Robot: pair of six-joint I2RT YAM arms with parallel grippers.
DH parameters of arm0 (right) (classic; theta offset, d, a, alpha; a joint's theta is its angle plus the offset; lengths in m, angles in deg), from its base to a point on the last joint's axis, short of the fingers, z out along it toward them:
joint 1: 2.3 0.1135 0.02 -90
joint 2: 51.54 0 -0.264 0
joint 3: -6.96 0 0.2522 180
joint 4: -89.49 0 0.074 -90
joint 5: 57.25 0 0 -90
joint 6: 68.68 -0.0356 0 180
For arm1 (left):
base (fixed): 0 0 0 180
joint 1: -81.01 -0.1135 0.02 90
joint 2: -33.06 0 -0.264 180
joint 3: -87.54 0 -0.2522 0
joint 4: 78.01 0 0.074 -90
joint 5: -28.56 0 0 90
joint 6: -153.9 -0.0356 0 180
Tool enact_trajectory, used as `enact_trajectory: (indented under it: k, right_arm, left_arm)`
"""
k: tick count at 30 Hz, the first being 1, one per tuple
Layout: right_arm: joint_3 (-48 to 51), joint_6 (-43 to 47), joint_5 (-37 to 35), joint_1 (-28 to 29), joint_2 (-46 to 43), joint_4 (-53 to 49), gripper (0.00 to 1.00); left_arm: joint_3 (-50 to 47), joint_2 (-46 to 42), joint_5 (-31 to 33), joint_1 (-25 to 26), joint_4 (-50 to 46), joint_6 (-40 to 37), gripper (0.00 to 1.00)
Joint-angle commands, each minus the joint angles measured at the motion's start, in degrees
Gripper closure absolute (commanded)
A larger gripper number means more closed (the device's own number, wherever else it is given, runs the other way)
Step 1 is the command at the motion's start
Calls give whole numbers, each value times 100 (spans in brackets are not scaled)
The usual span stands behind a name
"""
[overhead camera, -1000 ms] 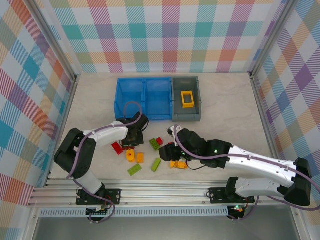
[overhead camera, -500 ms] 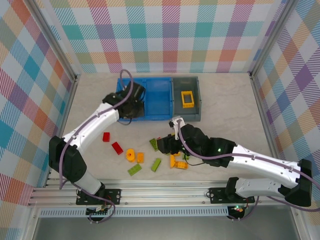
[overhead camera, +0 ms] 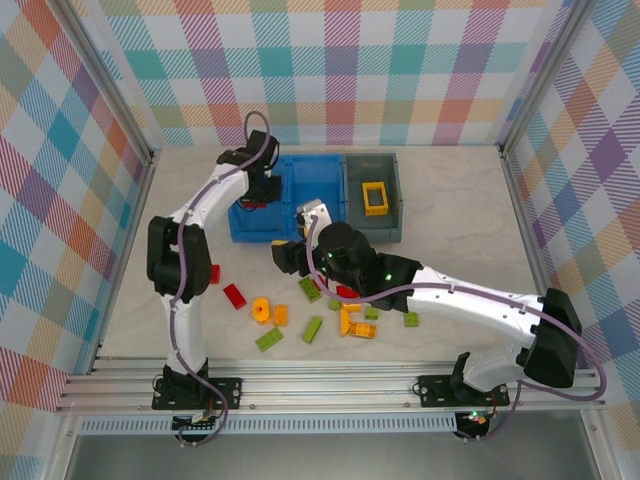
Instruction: Sort the legos into containers by color
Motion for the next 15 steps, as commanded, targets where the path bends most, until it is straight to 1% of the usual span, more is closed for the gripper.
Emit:
enact_trajectory:
  k: [1,10,15]
  right_arm:
    - [-89,-82,40,-131,5,340,31]
    - [320,-402,243,-349,-99,418,30]
    - [577,-537,271,-399,-243,405,29]
  left_arm:
    - [499,335,25,-55,203,-275,100]
    - [1223,1292,582,-172,350,-249,100]
    - [1631,1709,728,-185,311,-329,100]
